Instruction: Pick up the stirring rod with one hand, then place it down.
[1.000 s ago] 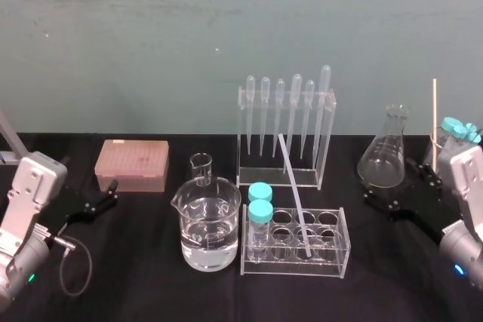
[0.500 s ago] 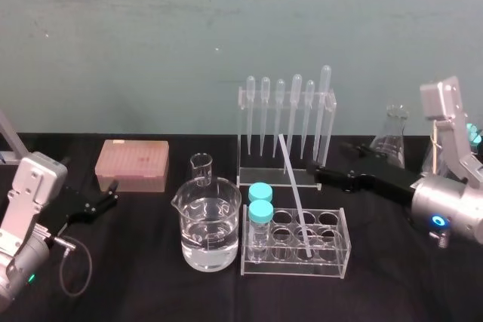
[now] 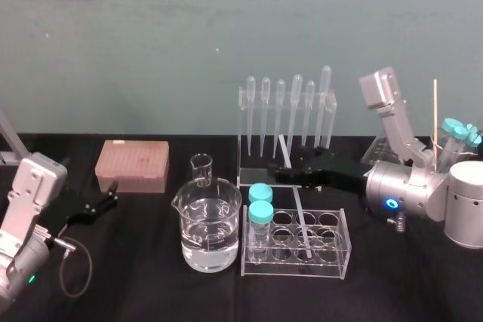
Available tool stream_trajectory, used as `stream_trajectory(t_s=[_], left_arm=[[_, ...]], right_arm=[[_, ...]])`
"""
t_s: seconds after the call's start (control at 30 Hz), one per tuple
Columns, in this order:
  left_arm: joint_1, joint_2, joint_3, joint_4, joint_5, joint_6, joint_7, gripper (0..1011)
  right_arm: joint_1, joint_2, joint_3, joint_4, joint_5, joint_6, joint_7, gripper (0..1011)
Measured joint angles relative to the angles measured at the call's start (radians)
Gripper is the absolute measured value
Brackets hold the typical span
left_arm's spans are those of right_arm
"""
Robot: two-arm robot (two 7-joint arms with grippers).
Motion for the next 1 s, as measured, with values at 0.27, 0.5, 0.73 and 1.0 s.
stream_trajectory(t_s=[0.27,0.5,0.73,1.0], left_arm=[[0.0,0.0,0.0,0.0,0.0,0.0,0.0,1000],[0.0,0.0,0.0,0.0,0.0,0.0,0.0,1000],[0.0,0.0,0.0,0.0,0.0,0.0,0.0,1000],[0.0,0.0,0.0,0.0,0.0,0.0,0.0,1000]], right_arm=[[0.043,-0.033,-0.028,0.06,-0.009,0.001,0.022,1004],[0.049,-0.035,-0.034,0.065,-0.015,0.001,0.023,1004],[0.046,-0.034,-0.031,0.062,-0.014,0.001,0.023,967],[0.045,-0.034,-0.03,0.06,-0.013,0.001,0.022,776]])
